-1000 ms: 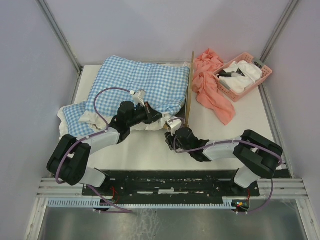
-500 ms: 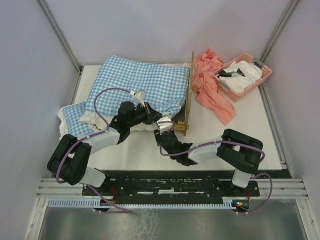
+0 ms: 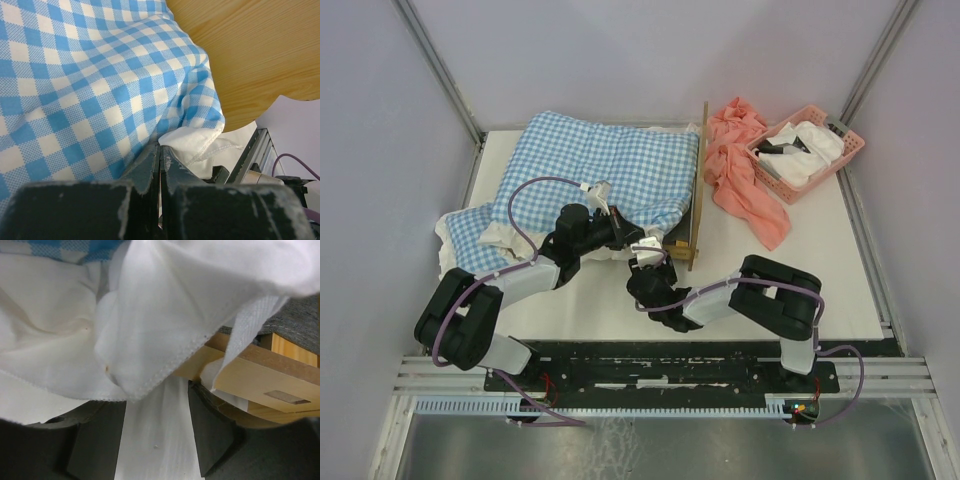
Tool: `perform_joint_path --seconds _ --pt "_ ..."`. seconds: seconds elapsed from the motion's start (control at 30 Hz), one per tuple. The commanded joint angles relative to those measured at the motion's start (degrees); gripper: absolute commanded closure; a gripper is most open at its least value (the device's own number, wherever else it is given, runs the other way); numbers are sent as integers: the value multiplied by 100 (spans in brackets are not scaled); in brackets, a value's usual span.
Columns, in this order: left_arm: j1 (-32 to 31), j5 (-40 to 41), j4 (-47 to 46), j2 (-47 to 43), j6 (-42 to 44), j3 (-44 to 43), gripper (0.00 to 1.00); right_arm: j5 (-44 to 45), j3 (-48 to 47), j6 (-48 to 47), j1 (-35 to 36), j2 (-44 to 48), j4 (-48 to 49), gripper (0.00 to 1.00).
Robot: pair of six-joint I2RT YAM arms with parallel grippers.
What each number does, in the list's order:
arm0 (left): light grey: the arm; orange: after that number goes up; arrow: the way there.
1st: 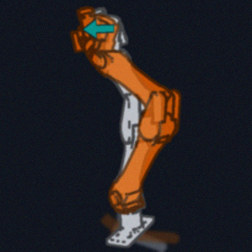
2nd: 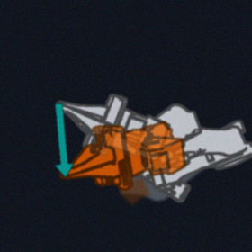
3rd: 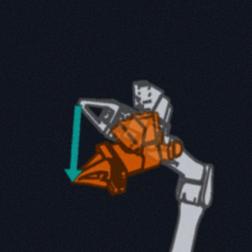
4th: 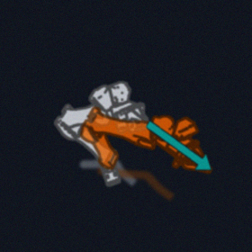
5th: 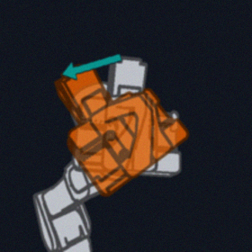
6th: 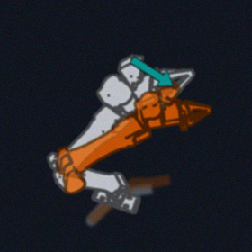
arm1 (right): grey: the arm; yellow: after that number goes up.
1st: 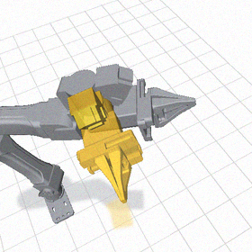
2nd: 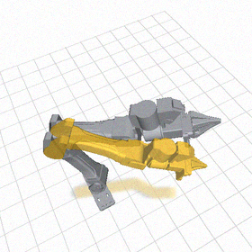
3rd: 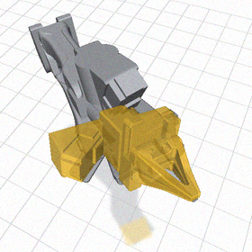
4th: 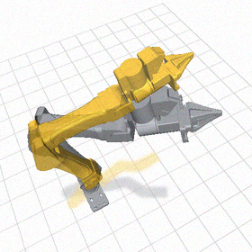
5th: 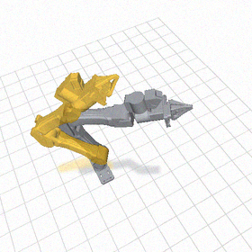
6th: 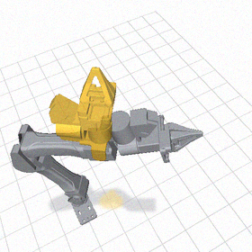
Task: Set up the pet bed
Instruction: Tie the ropes to the bed frame.
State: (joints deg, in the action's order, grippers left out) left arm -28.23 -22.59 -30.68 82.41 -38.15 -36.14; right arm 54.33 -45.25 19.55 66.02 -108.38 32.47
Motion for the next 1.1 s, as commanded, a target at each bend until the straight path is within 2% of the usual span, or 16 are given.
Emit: perform_joint_path --seconds 0.0,0.13,0.23,0.3,0.47,0.5,0.57,0.7,0.87,1.07 --pt "42 76 -281 -59 -61 36 97 845 -216 42 -50 -46 262 39" --pt "39 90 -277 -70 -56 51 97 826 -215 -443 -54 -296 864 35" --pt "43 88 -268 -78 -62 71 97 939 -256 -695 -52 -469 1198 35" --pt "41 112 -242 -84 -45 85 97 982 -129 -1158 -54 -566 1911 47" --pt "43 137 -274 -53 -66 107 97 1172 152 -1954 -83 -704 3230 95" --pt "42 133 -289 -46 -83 107 97 1119 260 -2008 -95 -688 3410 98" --pt "42 120 -332 -48 -131 120 97 940 446 -2034 -102 -599 3435 98" --pt "29 19 -679 -51 -347 237 97 298 918 -1546 -107 -223 2794 98" --pt "-5 -156 -1100 105 -579 298 97 -584 1507 -1292 -151 -23 2770 98" --pt "-45 -358 -1458 295 -716 310 97 -1189 1700 -1346 -178 -20 2858 98"
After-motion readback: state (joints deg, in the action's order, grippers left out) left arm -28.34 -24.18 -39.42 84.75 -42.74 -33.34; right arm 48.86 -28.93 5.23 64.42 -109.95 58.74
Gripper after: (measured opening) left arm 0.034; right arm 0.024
